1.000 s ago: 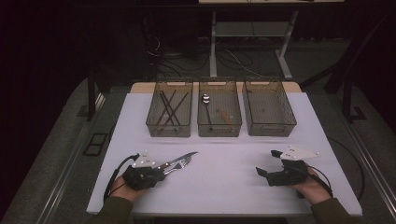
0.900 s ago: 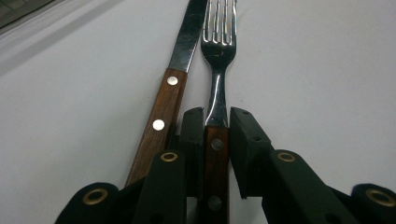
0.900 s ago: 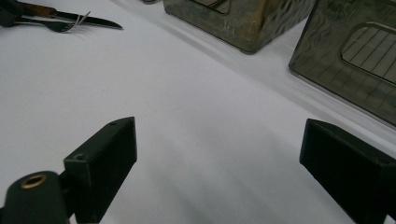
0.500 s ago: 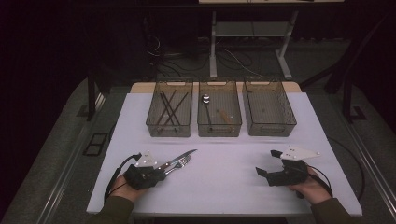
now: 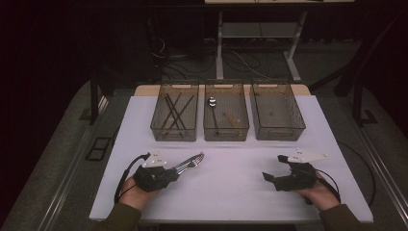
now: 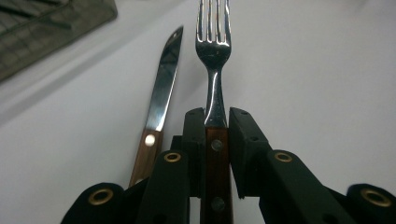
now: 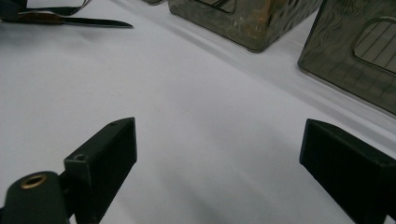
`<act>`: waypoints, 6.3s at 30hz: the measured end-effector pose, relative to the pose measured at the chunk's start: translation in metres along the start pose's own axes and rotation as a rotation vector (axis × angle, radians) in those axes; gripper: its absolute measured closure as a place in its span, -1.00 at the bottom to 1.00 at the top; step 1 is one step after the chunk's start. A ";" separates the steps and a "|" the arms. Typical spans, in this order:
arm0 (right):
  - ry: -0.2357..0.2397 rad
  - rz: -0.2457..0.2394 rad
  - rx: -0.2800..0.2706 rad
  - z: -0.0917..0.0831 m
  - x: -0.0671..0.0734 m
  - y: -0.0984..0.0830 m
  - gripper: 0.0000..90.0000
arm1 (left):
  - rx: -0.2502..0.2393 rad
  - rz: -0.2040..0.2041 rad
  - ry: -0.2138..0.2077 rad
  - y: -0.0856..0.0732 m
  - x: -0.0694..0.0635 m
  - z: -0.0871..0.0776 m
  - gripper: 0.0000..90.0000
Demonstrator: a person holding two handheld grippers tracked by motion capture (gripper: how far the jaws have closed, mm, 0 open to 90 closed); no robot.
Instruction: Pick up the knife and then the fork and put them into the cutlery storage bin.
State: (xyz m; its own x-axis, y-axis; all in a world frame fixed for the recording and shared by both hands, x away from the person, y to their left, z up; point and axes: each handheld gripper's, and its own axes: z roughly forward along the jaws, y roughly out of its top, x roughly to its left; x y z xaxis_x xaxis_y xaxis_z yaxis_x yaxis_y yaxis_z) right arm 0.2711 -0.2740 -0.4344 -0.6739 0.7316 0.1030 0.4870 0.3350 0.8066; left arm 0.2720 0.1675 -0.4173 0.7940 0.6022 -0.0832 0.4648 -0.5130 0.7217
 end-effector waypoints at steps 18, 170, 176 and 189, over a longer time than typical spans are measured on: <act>0.091 0.111 -0.084 0.005 0.000 0.041 -0.57 | -0.114 0.048 -0.042 0.050 -0.024 0.028 0.72; -0.283 0.228 -0.042 0.021 -0.173 0.123 -0.55 | -0.170 0.019 -0.074 -0.010 -0.003 0.019 -0.99; -0.233 0.216 -0.078 0.011 -0.151 0.118 -0.60 | -0.171 0.012 -0.073 -0.010 -0.003 0.018 -0.99; -0.174 0.103 -0.082 -0.002 -0.086 0.095 -0.67 | -0.155 0.014 -0.064 -0.010 0.000 0.014 -0.95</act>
State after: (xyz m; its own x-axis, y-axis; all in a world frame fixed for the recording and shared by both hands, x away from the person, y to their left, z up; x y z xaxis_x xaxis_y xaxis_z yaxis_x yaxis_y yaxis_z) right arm 0.3738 -0.3059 -0.3659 -0.5128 0.8537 0.0911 0.4972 0.2088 0.8421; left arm 0.2727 0.1635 -0.4340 0.8256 0.5529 -0.1130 0.3919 -0.4176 0.8198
